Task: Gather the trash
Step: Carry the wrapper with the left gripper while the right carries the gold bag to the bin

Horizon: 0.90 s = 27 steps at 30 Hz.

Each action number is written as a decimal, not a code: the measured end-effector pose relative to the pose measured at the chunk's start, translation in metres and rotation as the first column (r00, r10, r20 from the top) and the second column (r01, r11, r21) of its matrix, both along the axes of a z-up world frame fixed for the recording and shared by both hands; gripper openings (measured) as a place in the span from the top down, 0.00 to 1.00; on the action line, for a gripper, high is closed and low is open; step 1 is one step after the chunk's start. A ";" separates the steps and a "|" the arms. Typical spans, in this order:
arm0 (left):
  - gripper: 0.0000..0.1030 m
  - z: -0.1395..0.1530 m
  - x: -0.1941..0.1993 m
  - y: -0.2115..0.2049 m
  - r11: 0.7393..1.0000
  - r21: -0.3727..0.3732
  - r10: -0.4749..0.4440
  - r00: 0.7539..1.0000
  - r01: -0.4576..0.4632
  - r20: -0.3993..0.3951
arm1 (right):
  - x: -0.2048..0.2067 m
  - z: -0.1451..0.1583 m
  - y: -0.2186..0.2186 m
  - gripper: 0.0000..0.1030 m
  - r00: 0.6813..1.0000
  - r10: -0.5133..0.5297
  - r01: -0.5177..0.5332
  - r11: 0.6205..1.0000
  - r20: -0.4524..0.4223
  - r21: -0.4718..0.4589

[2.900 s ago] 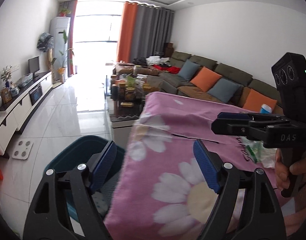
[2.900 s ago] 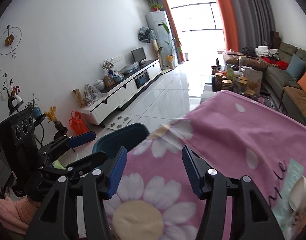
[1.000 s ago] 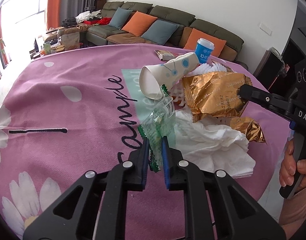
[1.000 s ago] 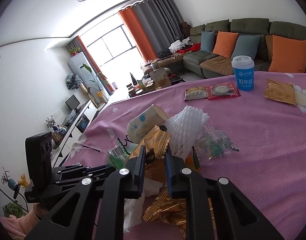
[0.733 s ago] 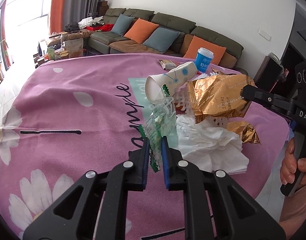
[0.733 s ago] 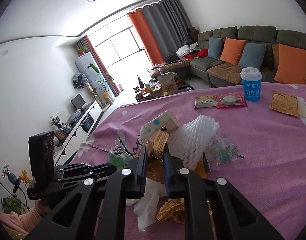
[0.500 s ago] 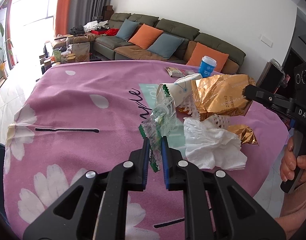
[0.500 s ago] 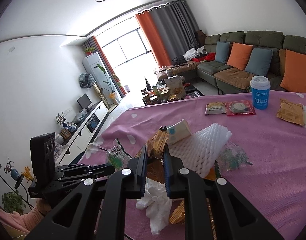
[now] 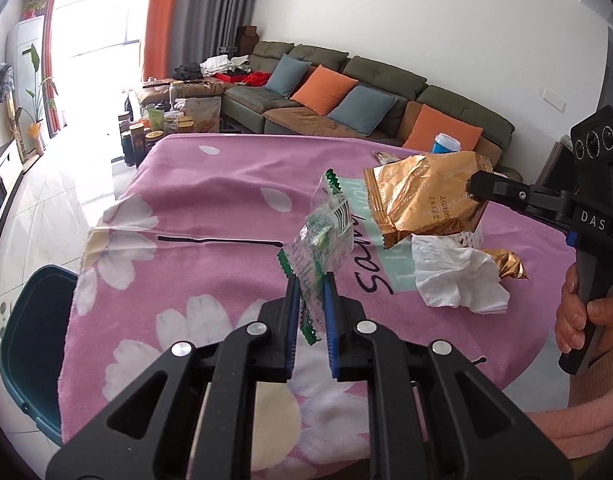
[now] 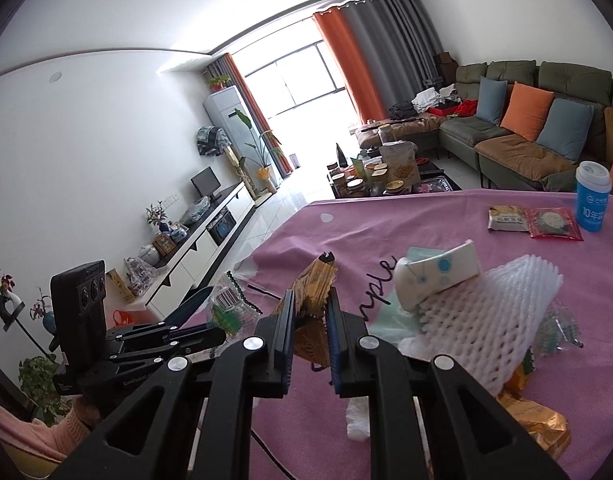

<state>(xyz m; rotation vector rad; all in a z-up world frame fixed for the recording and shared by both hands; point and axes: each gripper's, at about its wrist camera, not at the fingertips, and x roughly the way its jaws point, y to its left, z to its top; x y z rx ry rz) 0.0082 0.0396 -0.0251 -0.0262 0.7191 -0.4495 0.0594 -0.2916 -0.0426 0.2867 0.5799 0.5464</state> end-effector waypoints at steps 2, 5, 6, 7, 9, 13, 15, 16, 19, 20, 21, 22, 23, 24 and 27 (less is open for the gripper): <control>0.88 0.001 -0.005 0.014 1.000 0.001 0.028 1.000 -0.028 0.004 | 0.004 0.001 0.012 0.87 1.000 0.028 -0.028 1.000 -0.001 -0.002; 0.88 0.003 -0.011 0.035 0.997 -0.005 0.072 0.997 -0.072 0.004 | 0.009 0.001 0.030 0.87 0.997 0.075 -0.075 0.997 -0.004 -0.002; 0.88 0.003 -0.012 0.041 0.996 -0.007 0.087 0.996 -0.087 0.001 | 0.012 0.001 0.036 0.87 0.996 0.091 -0.091 0.996 -0.005 -0.001; 0.88 0.003 -0.014 0.047 0.995 -0.008 0.103 0.995 -0.103 -0.001 | 0.014 0.002 0.043 0.87 0.994 0.105 -0.105 0.994 -0.006 -0.003; 0.88 0.001 -0.016 0.059 0.991 -0.011 0.130 0.991 -0.130 -0.006 | 0.018 0.002 0.056 0.87 0.991 0.135 -0.135 0.991 -0.008 -0.003; 0.88 0.000 -0.022 0.084 0.983 -0.020 0.184 0.983 -0.184 -0.016 | 0.025 0.004 0.079 0.87 0.981 0.193 -0.193 0.981 -0.007 -0.012; 0.88 0.000 -0.026 0.096 0.977 -0.023 0.211 0.977 -0.211 -0.018 | 0.026 0.005 0.091 0.87 0.976 0.218 -0.218 0.976 -0.007 -0.015; 0.88 0.000 -0.028 0.103 0.974 -0.024 0.226 0.974 -0.226 -0.018 | 0.028 0.005 0.096 0.87 0.973 0.231 -0.231 0.973 -0.007 -0.015; 0.88 0.002 -0.032 0.121 0.964 -0.024 0.266 0.964 -0.266 -0.016 | 0.033 0.007 0.110 0.87 0.964 0.265 -0.265 0.964 -0.008 -0.014; 0.88 0.002 -0.034 0.126 0.960 -0.022 0.279 0.960 -0.280 -0.014 | 0.035 0.007 0.114 0.87 0.961 0.276 -0.276 0.961 -0.009 -0.013; 0.88 0.002 -0.034 0.132 0.956 -0.020 0.291 0.957 -0.291 -0.012 | 0.036 0.007 0.119 0.87 0.958 0.286 -0.286 0.958 -0.010 -0.013; 0.88 0.003 -0.035 0.138 0.952 -0.018 0.304 0.952 -0.305 -0.011 | 0.038 0.008 0.124 0.87 0.955 0.296 -0.297 0.955 -0.011 -0.013; 0.88 0.003 -0.036 0.144 0.948 -0.016 0.317 0.948 -0.318 -0.010 | 0.041 0.008 0.129 0.87 0.952 0.306 -0.306 0.952 -0.013 -0.014; 0.88 0.004 -0.036 0.149 0.944 -0.014 0.329 0.944 -0.329 -0.009 | 0.042 0.008 0.133 0.87 0.949 0.316 -0.316 0.949 -0.014 -0.016; 0.88 0.003 -0.039 0.160 0.932 -0.010 0.363 0.932 -0.363 -0.007 | 0.044 0.008 0.147 0.87 0.938 0.345 -0.345 0.938 -0.016 -0.023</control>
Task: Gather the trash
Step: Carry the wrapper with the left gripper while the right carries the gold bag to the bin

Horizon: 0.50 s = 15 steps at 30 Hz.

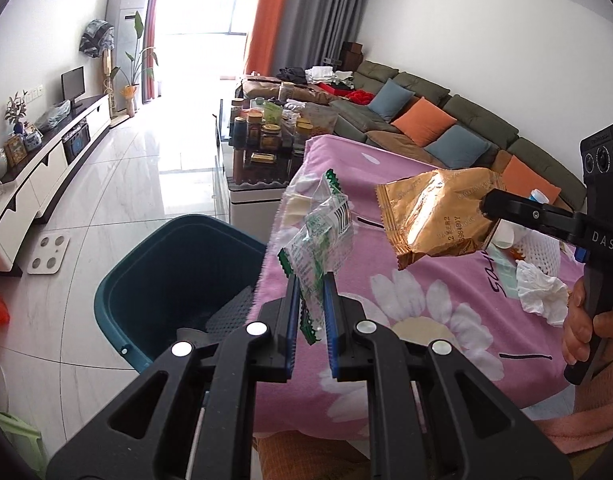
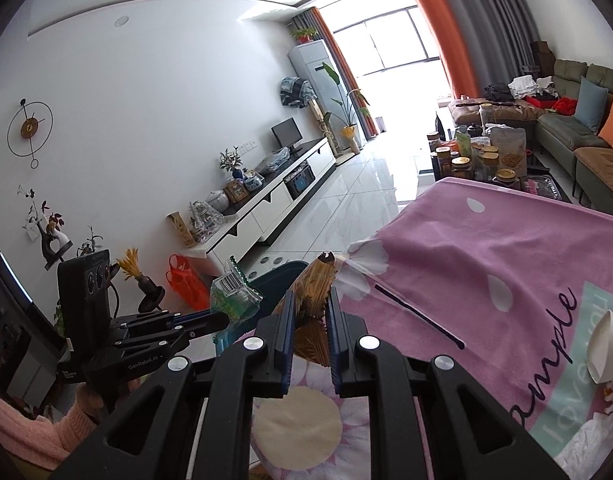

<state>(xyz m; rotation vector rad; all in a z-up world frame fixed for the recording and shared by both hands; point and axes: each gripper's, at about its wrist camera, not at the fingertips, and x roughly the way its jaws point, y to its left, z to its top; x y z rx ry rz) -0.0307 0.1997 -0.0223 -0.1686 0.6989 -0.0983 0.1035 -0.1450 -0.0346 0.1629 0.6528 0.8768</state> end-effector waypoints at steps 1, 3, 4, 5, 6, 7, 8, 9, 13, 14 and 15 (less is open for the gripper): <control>0.88 0.000 0.000 0.005 1.000 0.001 0.012 1.000 -0.012 -0.002 | 0.001 0.000 0.005 0.87 1.000 0.009 -0.009 1.000 -0.002 -0.004; 0.88 -0.003 -0.001 0.013 0.999 0.000 0.033 0.999 -0.033 -0.008 | 0.003 0.000 0.016 0.87 1.000 0.028 -0.028 1.000 -0.006 -0.009; 0.88 -0.004 -0.001 0.018 0.999 0.000 0.045 0.999 -0.045 -0.012 | 0.005 0.000 0.020 0.87 0.999 0.037 -0.037 0.999 -0.006 -0.011; 0.88 -0.005 -0.001 0.022 0.998 0.000 0.055 0.998 -0.055 -0.016 | 0.006 0.000 0.024 0.87 0.999 0.045 -0.046 0.999 -0.006 -0.013; 0.88 -0.007 -0.001 0.026 0.998 0.000 0.065 0.998 -0.065 -0.018 | 0.007 0.001 0.030 0.87 0.999 0.053 -0.053 0.998 -0.005 -0.015; 0.88 -0.008 -0.001 0.031 0.997 0.001 0.075 0.997 -0.075 -0.022 | 0.009 0.001 0.035 0.87 0.998 0.061 -0.062 0.998 -0.004 -0.017; 0.88 -0.009 -0.002 0.035 0.996 0.002 0.086 0.996 -0.086 -0.025 | 0.009 0.002 0.040 0.87 0.998 0.069 -0.069 0.997 -0.003 -0.019; 0.88 -0.010 -0.002 0.040 0.996 0.001 0.095 0.995 -0.095 -0.028 | 0.011 0.002 0.044 0.87 0.997 0.079 -0.079 0.997 -0.004 -0.022; 0.88 -0.018 -0.001 0.060 0.991 -0.005 0.130 0.990 -0.131 -0.046 | 0.012 0.002 0.067 0.87 0.994 0.110 -0.110 0.993 -0.002 -0.042; 0.88 -0.020 0.000 0.064 0.990 -0.007 0.138 0.989 -0.139 -0.053 | 0.013 0.002 0.072 0.87 0.993 0.117 -0.117 0.992 -0.005 -0.046; 0.88 -0.022 0.001 0.068 0.989 -0.008 0.148 0.987 -0.148 -0.060 | 0.014 0.001 0.077 0.87 0.992 0.125 -0.125 0.991 -0.009 -0.049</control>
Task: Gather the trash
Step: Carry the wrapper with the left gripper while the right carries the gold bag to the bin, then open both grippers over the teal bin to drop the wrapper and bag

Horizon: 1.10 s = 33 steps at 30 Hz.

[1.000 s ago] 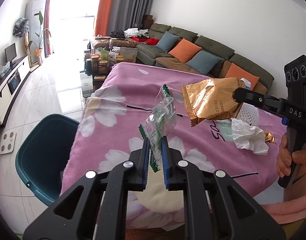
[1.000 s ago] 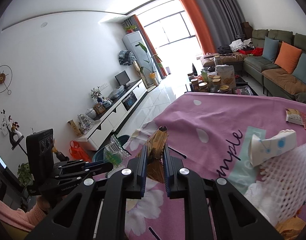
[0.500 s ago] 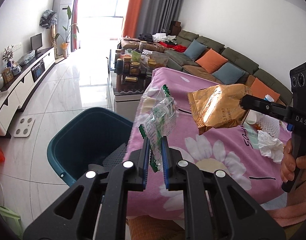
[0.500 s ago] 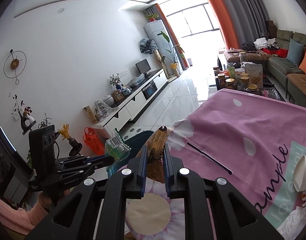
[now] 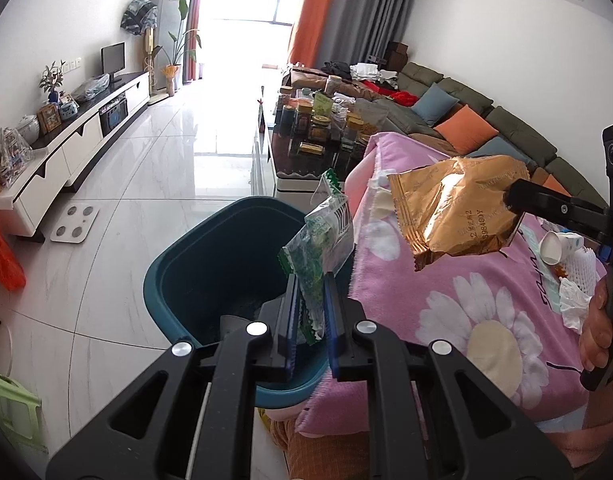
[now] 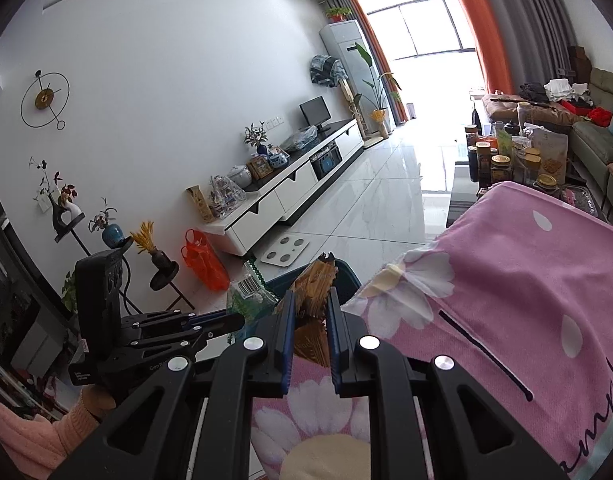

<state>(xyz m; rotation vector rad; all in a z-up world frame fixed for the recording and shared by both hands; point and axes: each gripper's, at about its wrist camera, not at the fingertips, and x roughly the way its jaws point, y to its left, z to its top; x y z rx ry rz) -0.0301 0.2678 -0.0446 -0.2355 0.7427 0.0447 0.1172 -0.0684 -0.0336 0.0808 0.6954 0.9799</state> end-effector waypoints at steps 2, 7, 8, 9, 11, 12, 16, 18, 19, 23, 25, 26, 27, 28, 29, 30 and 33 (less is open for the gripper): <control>0.88 -0.005 0.001 0.009 1.000 -0.003 0.016 1.000 -0.016 -0.011 | 0.004 -0.003 0.010 0.87 1.000 0.010 -0.010 1.000 -0.007 -0.013; 0.88 -0.018 0.007 0.021 0.999 -0.012 0.043 0.998 -0.044 -0.041 | 0.013 -0.011 0.031 0.87 0.999 0.025 -0.026 0.998 -0.023 -0.050; 0.88 -0.021 0.008 0.023 0.999 -0.011 0.046 0.998 -0.046 -0.047 | 0.015 -0.012 0.037 0.87 0.999 0.028 -0.030 0.998 -0.025 -0.058; 0.88 -0.024 0.009 0.025 0.999 -0.013 0.048 0.997 -0.049 -0.055 | 0.016 -0.014 0.042 0.87 0.999 0.032 -0.034 0.997 -0.028 -0.065; 0.88 -0.031 0.013 0.029 0.998 -0.017 0.055 0.996 -0.056 -0.074 | 0.020 -0.016 0.052 0.85 0.999 0.037 -0.040 0.996 -0.033 -0.084; 0.88 -0.034 0.015 0.030 0.998 -0.021 0.057 0.995 -0.059 -0.082 | 0.021 -0.018 0.058 0.85 0.998 0.041 -0.044 0.994 -0.037 -0.095; 0.87 -0.046 0.024 0.031 0.997 -0.032 0.070 0.991 -0.074 -0.110 | 0.026 -0.028 0.073 0.85 0.998 0.047 -0.054 0.989 -0.052 -0.136; 0.87 -0.050 0.032 0.030 0.996 -0.036 0.076 0.989 -0.081 -0.125 | 0.027 -0.032 0.081 0.85 0.997 0.053 -0.061 0.986 -0.056 -0.152; 0.87 -0.053 0.035 0.031 0.996 -0.040 0.077 0.989 -0.082 -0.130 | 0.028 -0.034 0.085 0.85 0.997 0.053 -0.062 0.985 -0.060 -0.161; 0.86 -0.061 0.047 0.029 0.995 -0.040 0.084 0.985 -0.091 -0.153 | 0.033 -0.041 0.098 0.85 0.995 0.054 -0.068 0.981 -0.079 -0.183; 0.84 -0.066 0.053 0.031 0.994 -0.051 0.085 0.983 -0.095 -0.165 | 0.035 -0.044 0.103 0.85 0.995 0.051 -0.067 0.980 -0.087 -0.189; 0.82 -0.070 0.056 0.031 0.994 -0.053 0.087 0.981 -0.098 -0.173 | 0.035 -0.045 0.105 0.85 0.995 0.049 -0.066 0.980 -0.092 -0.190; 0.79 -0.073 0.058 0.031 0.993 -0.054 0.091 0.980 -0.102 -0.179 | 0.036 -0.046 0.105 0.85 0.994 0.049 -0.066 0.980 -0.097 -0.187; 0.78 -0.077 0.061 0.033 0.993 -0.056 0.096 0.978 -0.109 -0.186 | 0.036 -0.046 0.106 0.85 0.994 0.049 -0.067 0.981 -0.102 -0.184; 0.77 -0.079 0.063 0.033 0.992 -0.055 0.098 0.977 -0.111 -0.191 | 0.036 -0.046 0.105 0.85 0.993 0.050 -0.068 0.981 -0.103 -0.181; 0.75 -0.083 0.065 0.033 0.992 -0.050 0.101 0.975 -0.113 -0.195 | 0.035 -0.045 0.103 0.85 0.994 0.049 -0.067 0.982 -0.101 -0.179; 0.69 -0.088 0.070 0.033 0.991 -0.044 0.111 0.973 -0.123 -0.204 | 0.035 -0.044 0.095 0.82 0.993 0.042 -0.060 0.983 -0.106 -0.171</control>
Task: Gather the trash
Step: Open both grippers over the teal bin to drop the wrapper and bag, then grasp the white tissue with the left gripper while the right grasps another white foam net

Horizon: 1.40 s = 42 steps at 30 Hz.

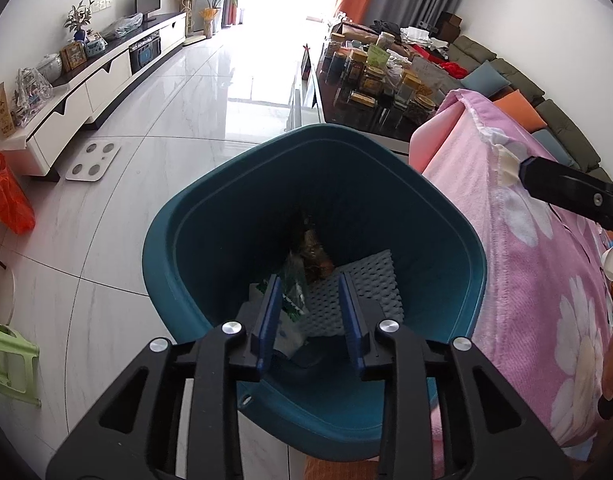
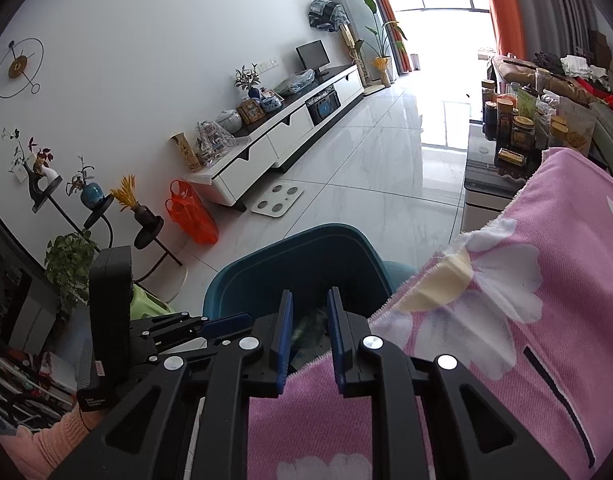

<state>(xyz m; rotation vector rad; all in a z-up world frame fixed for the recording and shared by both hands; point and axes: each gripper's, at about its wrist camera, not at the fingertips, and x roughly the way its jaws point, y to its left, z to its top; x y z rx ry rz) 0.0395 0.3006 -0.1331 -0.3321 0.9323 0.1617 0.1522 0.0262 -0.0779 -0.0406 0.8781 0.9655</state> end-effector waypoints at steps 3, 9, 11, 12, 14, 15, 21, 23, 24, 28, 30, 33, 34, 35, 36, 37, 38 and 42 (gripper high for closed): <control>0.69 0.000 0.002 0.000 1.000 0.003 0.013 1.000 -0.013 0.004 | -0.001 0.002 -0.011 0.79 1.000 -0.016 0.016 1.000 -0.003 0.012; 0.53 0.032 -0.014 -0.015 0.999 0.042 -0.014 0.992 0.009 0.123 | -0.010 0.016 -0.050 0.68 0.998 -0.057 0.055 0.997 0.022 0.062; 0.46 0.048 -0.024 -0.027 0.998 0.050 -0.044 0.982 0.036 0.183 | -0.016 0.023 -0.069 0.61 0.996 -0.082 0.079 0.994 0.039 0.082; 0.43 0.055 -0.028 -0.035 0.997 0.056 -0.067 0.976 0.056 0.209 | -0.020 0.027 -0.081 0.59 0.994 -0.099 0.094 0.991 0.052 0.091; 0.41 0.068 -0.035 -0.056 0.990 0.082 -0.131 0.958 0.114 0.255 | -0.029 0.035 -0.104 0.53 0.986 -0.139 0.129 0.986 0.088 0.106; 0.37 0.074 -0.038 -0.069 0.986 0.092 -0.162 0.948 0.141 0.273 | -0.032 0.038 -0.117 0.52 0.983 -0.159 0.147 0.982 0.097 0.115; 0.33 0.096 -0.040 -0.150 0.928 0.110 -0.372 0.868 0.356 0.328 | -0.055 0.045 -0.200 0.50 0.939 -0.316 0.298 0.944 0.134 0.139; 0.33 0.098 -0.037 -0.181 0.899 0.111 -0.436 0.837 0.425 0.329 | -0.061 0.044 -0.224 0.50 0.918 -0.371 0.353 0.926 0.140 0.134; 0.33 0.099 -0.036 -0.195 0.883 0.111 -0.466 0.821 0.457 0.330 | -0.065 0.044 -0.237 0.50 0.905 -0.400 0.384 0.914 0.142 0.131; 0.33 0.094 -0.038 -0.251 0.813 0.088 -0.569 0.753 0.575 0.331 | -0.077 0.042 -0.290 0.50 0.847 -0.512 0.496 0.858 0.143 0.135; 0.33 0.095 -0.036 -0.275 0.775 0.072 -0.612 0.718 0.628 0.331 | -0.083 0.042 -0.314 0.50 0.813 -0.563 0.546 0.826 0.147 0.139; 0.33 0.093 -0.035 -0.310 0.716 0.051 -0.672 0.668 0.696 0.320 | -0.090 0.038 -0.346 0.50 0.763 -0.631 0.614 0.776 0.141 0.146; 0.33 0.091 -0.033 -0.320 0.697 0.049 -0.690 0.651 0.715 0.315 | -0.092 0.037 -0.356 0.50 0.747 -0.651 0.634 0.759 0.140 0.147; 0.33 0.089 -0.032 -0.330 0.676 0.044 -0.709 0.634 0.735 0.309 | -0.093 0.034 -0.365 0.50 0.731 -0.668 0.652 0.744 0.137 0.146; 0.33 0.087 -0.031 -0.338 0.664 0.040 -0.721 0.624 0.747 0.301 | -0.093 0.031 -0.374 0.50 0.717 -0.685 0.669 0.729 0.134 0.145; 0.33 0.085 -0.029 -0.348 0.651 0.032 -0.732 0.616 0.758 0.293 | -0.094 0.028 -0.380 0.50 0.705 -0.698 0.683 0.716 0.129 0.143; 0.33 0.083 -0.028 -0.356 0.634 0.023 -0.745 0.603 0.773 0.287 | -0.094 0.024 -0.387 0.50 0.695 -0.709 0.695 0.706 0.123 0.139; 0.32 0.074 -0.022 -0.383 0.597 0.009 -0.778 0.577 0.802 0.248 | -0.093 0.007 -0.411 0.50 0.666 -0.742 0.732 0.669 0.074 0.125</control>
